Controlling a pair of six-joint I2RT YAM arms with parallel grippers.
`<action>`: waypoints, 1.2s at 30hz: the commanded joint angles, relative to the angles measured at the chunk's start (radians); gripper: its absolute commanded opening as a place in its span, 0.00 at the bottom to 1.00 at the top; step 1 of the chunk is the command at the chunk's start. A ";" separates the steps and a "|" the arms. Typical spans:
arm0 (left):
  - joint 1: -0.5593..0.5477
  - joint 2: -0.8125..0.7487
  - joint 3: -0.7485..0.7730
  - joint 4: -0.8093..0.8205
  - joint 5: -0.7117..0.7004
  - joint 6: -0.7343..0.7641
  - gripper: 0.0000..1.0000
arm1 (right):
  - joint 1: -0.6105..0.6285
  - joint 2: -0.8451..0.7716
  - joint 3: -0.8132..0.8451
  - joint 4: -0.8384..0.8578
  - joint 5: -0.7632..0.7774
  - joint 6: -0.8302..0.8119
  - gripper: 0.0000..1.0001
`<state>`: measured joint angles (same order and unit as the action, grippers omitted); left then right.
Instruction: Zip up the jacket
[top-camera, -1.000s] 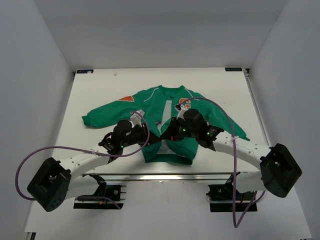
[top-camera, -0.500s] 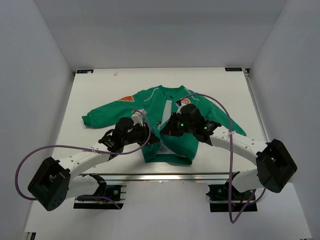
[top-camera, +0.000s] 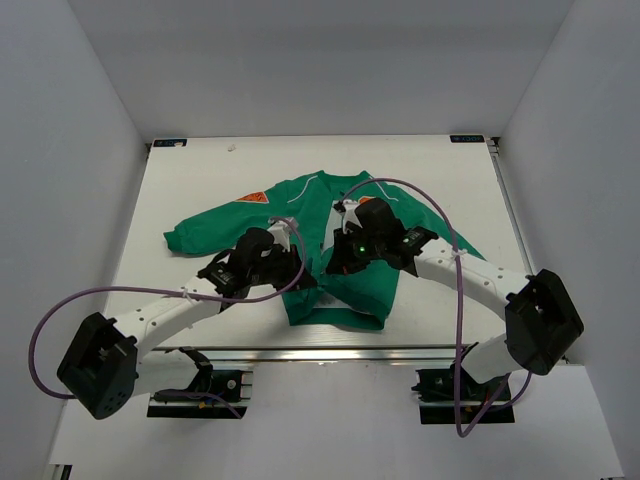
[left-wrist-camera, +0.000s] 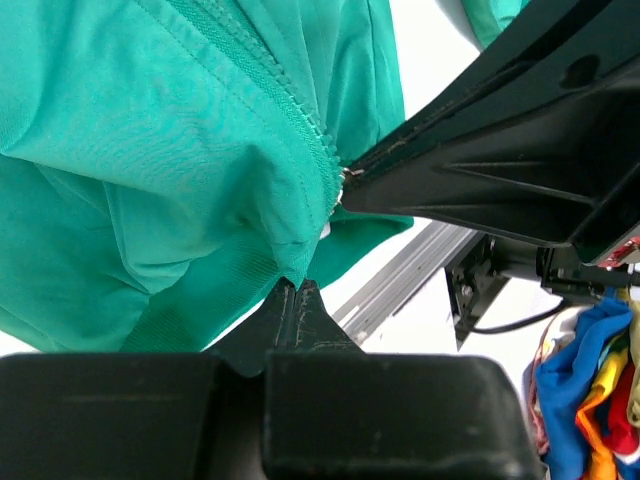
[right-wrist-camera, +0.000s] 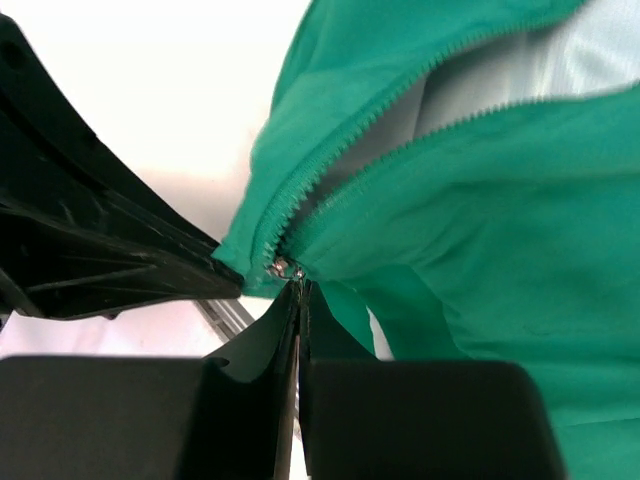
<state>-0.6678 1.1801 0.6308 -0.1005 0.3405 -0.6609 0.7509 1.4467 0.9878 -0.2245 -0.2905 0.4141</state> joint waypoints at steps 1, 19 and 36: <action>-0.004 -0.010 0.030 -0.188 0.049 0.050 0.00 | -0.015 0.000 0.110 -0.021 0.142 -0.107 0.00; -0.004 0.006 0.001 -0.306 0.267 0.072 0.00 | -0.016 -0.005 0.234 0.031 0.436 -0.482 0.00; -0.012 -0.178 0.190 -0.174 -0.225 0.295 0.98 | -0.024 -0.080 0.314 -0.283 0.034 -0.250 0.00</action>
<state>-0.6712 1.1095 0.7689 -0.3431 0.1993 -0.5022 0.7269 1.3796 1.2289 -0.4728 -0.2035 0.1188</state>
